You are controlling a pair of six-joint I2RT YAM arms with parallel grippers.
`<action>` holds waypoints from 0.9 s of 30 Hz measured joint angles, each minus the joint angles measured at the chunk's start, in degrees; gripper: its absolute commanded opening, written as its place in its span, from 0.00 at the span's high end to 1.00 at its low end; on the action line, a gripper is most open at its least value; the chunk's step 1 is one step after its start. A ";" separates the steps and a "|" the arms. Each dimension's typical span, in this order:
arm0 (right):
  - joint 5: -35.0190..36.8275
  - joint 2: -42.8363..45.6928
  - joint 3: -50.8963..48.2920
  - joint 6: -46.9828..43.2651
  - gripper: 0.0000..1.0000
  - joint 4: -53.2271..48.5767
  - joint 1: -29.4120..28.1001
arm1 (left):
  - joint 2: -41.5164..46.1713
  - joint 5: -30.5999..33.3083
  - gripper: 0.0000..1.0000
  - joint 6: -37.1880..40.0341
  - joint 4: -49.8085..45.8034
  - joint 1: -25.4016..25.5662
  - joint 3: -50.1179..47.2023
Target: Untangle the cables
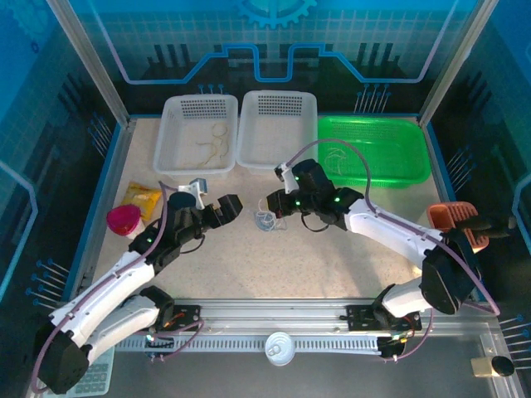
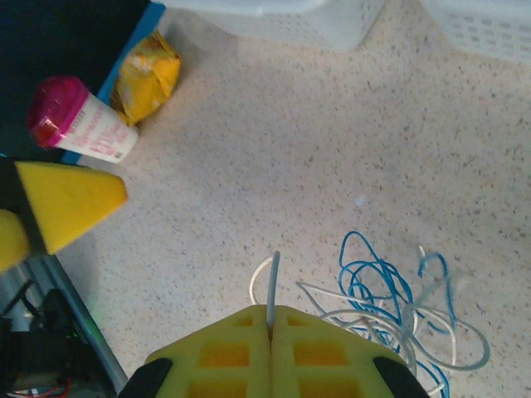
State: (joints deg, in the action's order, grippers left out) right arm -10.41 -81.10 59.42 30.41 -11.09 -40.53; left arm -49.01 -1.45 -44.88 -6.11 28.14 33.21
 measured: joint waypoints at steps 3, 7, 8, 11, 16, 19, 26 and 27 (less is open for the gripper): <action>-1.55 1.66 -0.07 0.02 1.00 1.27 0.74 | -0.52 -1.25 0.01 0.22 1.84 0.00 0.00; -3.80 3.72 -0.72 0.22 1.00 3.85 1.77 | -1.75 -3.26 0.08 0.26 4.07 0.02 0.00; -4.39 4.33 -1.36 0.46 1.00 4.85 2.12 | -2.16 -3.85 0.11 0.33 4.79 0.02 0.00; -6.16 5.68 -2.91 1.44 1.00 6.78 3.30 | -3.23 -5.40 0.17 0.76 6.47 0.07 0.00; -8.20 5.90 -3.21 2.32 1.00 8.20 4.24 | -5.14 -7.80 0.29 1.86 8.87 0.11 0.13; -9.11 5.90 -3.21 2.56 1.00 8.81 4.24 | -6.60 -9.62 0.33 2.86 10.36 0.17 0.52; -10.05 5.90 -3.21 2.56 1.00 9.05 4.24 | -9.70 -13.53 0.42 5.09 14.67 0.74 1.81; -10.23 5.90 -3.21 2.56 1.00 9.05 4.24 | -9.99 -13.86 0.44 5.46 15.08 0.96 2.01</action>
State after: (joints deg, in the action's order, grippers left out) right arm -20.64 -75.20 56.21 32.97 -2.04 -36.29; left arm -59.00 -15.31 -39.42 8.97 29.10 35.22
